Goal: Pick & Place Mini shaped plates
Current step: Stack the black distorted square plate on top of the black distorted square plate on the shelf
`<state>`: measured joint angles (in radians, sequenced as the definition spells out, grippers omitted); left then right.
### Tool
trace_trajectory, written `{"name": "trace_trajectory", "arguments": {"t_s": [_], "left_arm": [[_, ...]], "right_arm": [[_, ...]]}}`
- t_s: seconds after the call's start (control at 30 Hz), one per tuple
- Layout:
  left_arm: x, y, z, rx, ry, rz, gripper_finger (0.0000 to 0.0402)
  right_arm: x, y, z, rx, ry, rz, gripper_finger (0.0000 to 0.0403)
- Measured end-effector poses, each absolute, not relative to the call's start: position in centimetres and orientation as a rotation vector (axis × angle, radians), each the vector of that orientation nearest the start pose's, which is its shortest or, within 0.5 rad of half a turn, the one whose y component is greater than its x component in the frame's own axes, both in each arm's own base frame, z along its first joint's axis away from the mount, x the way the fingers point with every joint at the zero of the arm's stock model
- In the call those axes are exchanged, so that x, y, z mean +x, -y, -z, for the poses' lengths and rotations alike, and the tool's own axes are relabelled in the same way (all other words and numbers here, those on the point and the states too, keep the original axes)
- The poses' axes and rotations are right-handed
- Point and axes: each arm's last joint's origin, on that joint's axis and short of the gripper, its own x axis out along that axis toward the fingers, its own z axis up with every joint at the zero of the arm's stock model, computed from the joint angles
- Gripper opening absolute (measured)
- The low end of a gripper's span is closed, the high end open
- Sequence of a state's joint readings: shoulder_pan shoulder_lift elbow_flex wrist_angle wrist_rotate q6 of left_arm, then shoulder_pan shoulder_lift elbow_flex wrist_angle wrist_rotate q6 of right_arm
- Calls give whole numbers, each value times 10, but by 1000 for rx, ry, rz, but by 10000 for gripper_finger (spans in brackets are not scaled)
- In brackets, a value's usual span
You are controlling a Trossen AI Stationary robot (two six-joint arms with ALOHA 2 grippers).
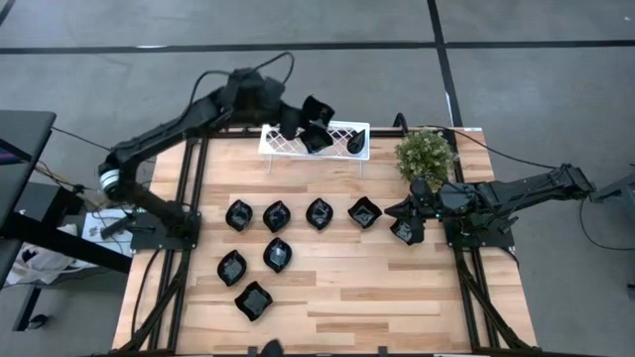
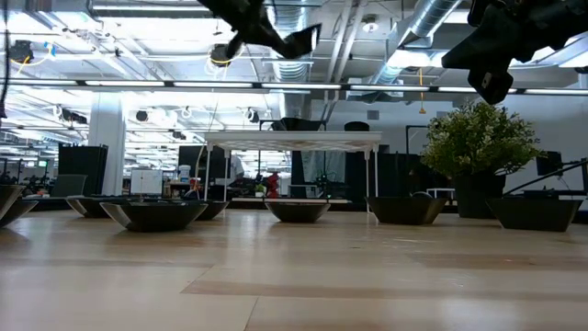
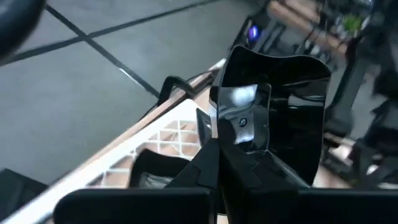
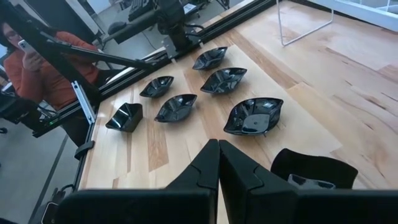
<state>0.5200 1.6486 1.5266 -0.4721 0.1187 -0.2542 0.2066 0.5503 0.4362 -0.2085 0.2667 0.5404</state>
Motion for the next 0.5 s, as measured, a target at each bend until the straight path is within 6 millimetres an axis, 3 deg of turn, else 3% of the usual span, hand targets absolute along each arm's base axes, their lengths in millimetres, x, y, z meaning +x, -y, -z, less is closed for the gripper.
{"name": "trace_trajectory", "arguments": {"t_s": [0.23,0.5], "left_arm": [[340,-222,-334,-394,-705,-413,4],[337,-242,-312,-391,-810,-328,4]], "right_arm": [[135,-20,-243,460,-289,143,1],[135,-20,-243,460,-289,143,1]]}}
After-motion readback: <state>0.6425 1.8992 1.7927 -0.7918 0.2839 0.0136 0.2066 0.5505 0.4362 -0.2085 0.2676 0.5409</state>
